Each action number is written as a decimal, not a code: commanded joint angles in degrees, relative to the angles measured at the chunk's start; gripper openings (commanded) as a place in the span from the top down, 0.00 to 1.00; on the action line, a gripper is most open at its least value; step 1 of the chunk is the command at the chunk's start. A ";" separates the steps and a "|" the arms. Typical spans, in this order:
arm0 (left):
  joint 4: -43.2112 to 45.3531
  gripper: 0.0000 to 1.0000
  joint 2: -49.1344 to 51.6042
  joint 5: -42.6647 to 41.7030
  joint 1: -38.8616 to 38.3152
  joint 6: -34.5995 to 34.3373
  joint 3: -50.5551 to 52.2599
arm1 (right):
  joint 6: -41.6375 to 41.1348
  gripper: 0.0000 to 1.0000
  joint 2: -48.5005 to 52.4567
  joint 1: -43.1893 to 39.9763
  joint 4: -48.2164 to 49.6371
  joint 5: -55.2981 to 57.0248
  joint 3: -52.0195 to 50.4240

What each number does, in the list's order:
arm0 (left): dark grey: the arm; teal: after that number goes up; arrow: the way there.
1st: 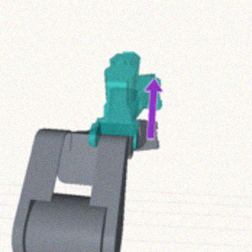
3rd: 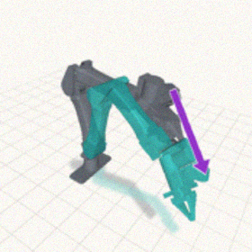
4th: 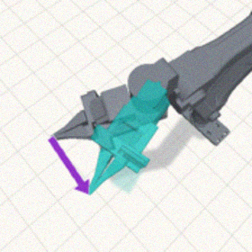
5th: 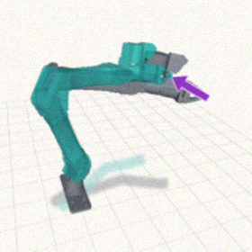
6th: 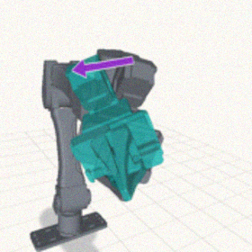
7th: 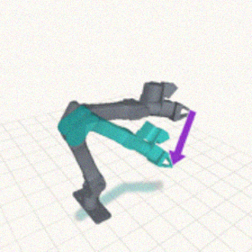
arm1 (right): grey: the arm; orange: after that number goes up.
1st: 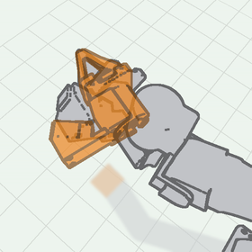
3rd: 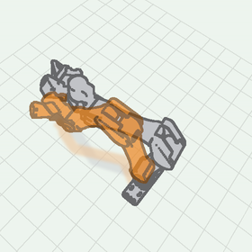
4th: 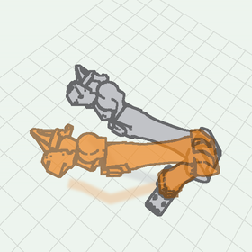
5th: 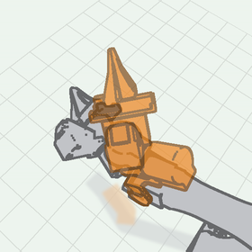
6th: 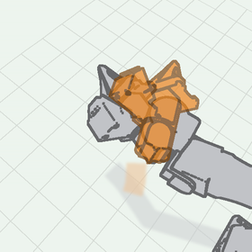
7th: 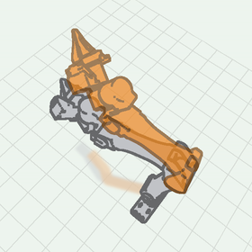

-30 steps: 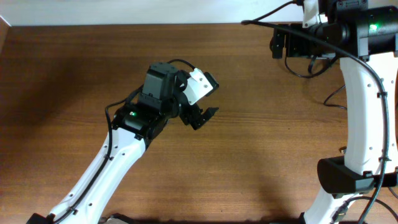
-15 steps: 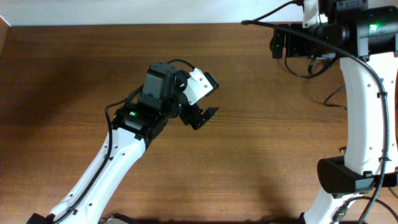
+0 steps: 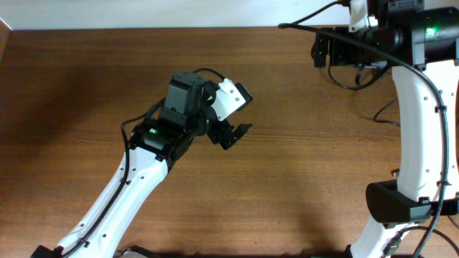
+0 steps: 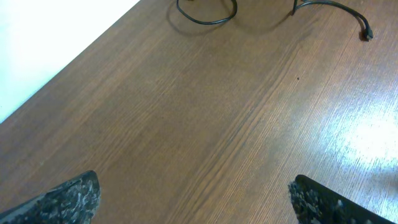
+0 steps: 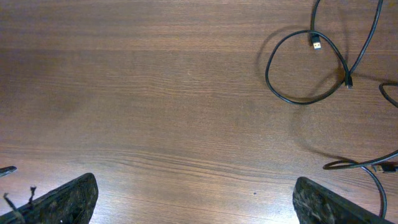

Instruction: Untangle cables

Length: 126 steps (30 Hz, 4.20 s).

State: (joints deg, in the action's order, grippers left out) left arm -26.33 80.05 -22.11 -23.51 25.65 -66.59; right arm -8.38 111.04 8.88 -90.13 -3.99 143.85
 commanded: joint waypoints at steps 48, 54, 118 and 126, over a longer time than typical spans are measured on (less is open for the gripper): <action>26.91 0.01 -73.53 8.83 12.11 -17.51 66.12 | 0.46 0.01 -1.29 0.11 -0.13 0.11 0.48; 22.58 0.01 -79.80 11.50 14.95 -20.20 66.12 | 0.46 0.01 -1.29 0.11 -0.13 0.11 0.48; 21.51 0.01 -79.76 21.92 20.68 -26.05 66.12 | 0.46 0.01 -1.29 0.11 -0.13 0.11 0.48; 21.51 0.01 -79.76 21.92 20.68 -26.05 66.10 | 0.48 0.01 -1.07 0.11 0.48 0.11 0.48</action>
State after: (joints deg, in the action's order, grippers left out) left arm -4.54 0.84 -0.99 -3.18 -0.08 -0.73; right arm -8.36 110.96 8.88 -90.21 -4.01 143.85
